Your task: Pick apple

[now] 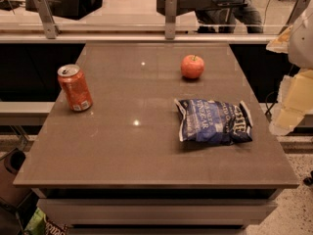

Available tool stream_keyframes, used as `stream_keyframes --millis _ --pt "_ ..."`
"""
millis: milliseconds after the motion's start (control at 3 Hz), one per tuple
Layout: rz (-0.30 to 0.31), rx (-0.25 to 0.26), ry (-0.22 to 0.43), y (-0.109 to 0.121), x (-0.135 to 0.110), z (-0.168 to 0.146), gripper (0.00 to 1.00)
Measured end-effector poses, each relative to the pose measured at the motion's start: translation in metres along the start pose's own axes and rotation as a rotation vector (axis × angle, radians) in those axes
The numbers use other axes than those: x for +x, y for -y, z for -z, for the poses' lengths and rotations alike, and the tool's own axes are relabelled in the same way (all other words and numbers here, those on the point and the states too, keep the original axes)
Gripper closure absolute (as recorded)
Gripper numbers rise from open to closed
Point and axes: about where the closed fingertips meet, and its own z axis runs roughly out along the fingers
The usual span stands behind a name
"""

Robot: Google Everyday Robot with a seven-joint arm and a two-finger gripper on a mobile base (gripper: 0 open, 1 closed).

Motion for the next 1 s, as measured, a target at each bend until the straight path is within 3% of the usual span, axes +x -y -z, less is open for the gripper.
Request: stream_keyframes --millis 333,667,1000 --pt "0.0 0.0 0.0 0.0 0.0 0.0 0.0" --pt "-0.068 0.019 0.086 0.012 -0.004 -0.012 0.0" --pt "-0.183 0.041 0.224 0.019 -0.012 -0.036 0.0"
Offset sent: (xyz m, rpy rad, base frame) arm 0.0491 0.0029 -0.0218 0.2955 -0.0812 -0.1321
